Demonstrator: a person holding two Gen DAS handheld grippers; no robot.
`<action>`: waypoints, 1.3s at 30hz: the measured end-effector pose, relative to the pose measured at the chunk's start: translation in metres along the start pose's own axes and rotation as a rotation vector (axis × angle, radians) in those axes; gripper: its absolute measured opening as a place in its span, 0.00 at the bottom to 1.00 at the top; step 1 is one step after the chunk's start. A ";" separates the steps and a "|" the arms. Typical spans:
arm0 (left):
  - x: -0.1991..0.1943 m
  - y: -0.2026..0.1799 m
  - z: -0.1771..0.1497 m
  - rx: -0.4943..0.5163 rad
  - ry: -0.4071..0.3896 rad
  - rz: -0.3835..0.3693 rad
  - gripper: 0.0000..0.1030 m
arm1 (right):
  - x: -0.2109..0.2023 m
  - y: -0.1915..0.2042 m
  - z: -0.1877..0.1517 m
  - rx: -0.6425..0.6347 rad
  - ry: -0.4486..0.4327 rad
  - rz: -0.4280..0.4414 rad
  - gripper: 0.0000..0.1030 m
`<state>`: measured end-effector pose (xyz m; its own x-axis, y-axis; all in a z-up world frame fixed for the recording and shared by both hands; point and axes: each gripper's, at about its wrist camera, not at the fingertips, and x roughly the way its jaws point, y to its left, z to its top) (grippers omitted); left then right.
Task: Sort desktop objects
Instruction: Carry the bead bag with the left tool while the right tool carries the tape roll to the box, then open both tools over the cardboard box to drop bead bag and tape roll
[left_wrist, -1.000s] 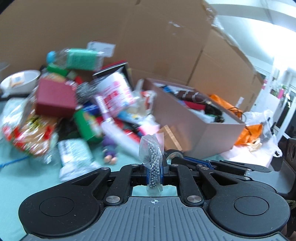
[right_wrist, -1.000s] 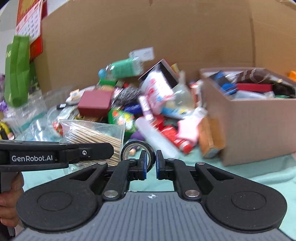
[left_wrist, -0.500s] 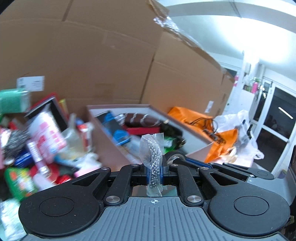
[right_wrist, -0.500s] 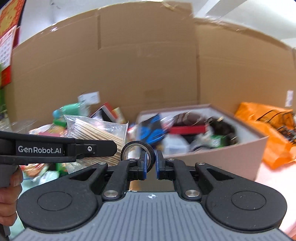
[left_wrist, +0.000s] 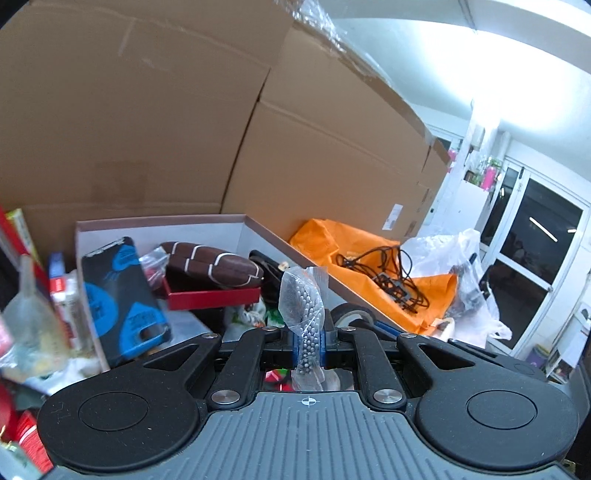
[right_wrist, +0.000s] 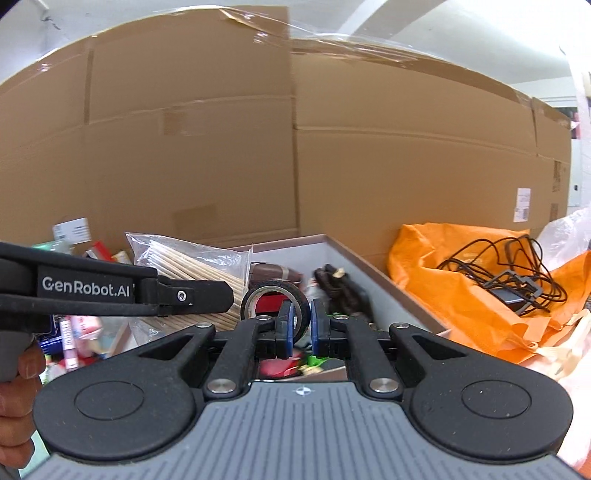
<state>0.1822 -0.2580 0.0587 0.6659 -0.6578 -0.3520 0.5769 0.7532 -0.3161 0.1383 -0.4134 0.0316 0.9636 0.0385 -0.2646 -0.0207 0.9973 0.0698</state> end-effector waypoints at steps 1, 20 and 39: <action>0.007 -0.001 0.000 0.011 0.003 0.004 0.05 | 0.004 -0.003 0.000 0.001 0.003 -0.007 0.10; 0.052 0.014 -0.005 -0.015 0.016 0.046 0.72 | 0.046 -0.025 -0.013 -0.038 0.005 -0.090 0.67; 0.019 -0.005 -0.018 0.080 -0.016 0.077 1.00 | 0.020 0.000 -0.011 -0.114 0.020 -0.063 1.00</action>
<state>0.1837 -0.2747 0.0378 0.7169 -0.5983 -0.3579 0.5591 0.8001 -0.2175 0.1550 -0.4122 0.0160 0.9584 -0.0247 -0.2844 0.0088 0.9983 -0.0572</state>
